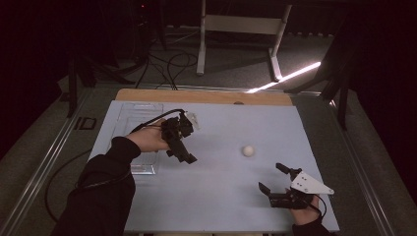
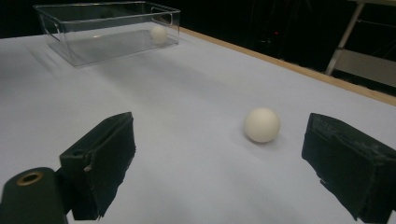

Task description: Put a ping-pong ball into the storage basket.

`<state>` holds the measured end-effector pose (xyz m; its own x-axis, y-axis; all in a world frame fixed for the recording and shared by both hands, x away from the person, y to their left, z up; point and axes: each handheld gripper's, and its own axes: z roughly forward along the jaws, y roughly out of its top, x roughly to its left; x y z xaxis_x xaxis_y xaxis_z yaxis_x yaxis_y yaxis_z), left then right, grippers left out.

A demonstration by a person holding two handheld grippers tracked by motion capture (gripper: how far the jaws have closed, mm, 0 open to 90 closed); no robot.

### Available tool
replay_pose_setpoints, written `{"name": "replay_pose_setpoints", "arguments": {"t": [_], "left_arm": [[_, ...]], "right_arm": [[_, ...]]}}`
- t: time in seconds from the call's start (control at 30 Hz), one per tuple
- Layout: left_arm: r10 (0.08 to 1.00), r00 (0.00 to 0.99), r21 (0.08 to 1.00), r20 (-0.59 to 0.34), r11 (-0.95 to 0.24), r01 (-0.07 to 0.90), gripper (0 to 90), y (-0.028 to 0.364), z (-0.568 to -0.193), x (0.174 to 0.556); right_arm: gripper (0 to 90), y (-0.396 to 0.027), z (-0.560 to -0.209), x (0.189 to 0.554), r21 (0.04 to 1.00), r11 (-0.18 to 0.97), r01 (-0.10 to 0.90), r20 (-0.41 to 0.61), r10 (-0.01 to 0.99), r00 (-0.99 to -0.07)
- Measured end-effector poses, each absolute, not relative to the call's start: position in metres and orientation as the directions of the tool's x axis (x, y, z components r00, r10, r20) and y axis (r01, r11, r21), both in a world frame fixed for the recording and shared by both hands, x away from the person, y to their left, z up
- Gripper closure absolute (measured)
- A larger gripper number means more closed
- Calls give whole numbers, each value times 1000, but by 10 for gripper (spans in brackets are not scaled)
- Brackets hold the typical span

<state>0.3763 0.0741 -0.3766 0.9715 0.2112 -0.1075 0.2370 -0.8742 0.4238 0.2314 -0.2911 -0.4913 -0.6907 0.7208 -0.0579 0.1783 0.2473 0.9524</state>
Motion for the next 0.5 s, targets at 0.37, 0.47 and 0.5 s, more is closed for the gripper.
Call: {"name": "replay_pose_setpoints", "arguments": {"t": [0.37,0.47,0.5], "left_arm": [[167,983,417,-82,-889,186,6,57,-380,371],[169,983,427,-76,-885,185,6,53,-378,372],[166,983,432,-82,-883,185,7,52,-378,372]], "right_arm": [[96,-291,-491,231,952,252,176,-63,721,-690],[96,-291,-491,231,952,247,182,-56,722,-689],[96,-291,-492,231,952,247,182,-56,723,-688]]}}
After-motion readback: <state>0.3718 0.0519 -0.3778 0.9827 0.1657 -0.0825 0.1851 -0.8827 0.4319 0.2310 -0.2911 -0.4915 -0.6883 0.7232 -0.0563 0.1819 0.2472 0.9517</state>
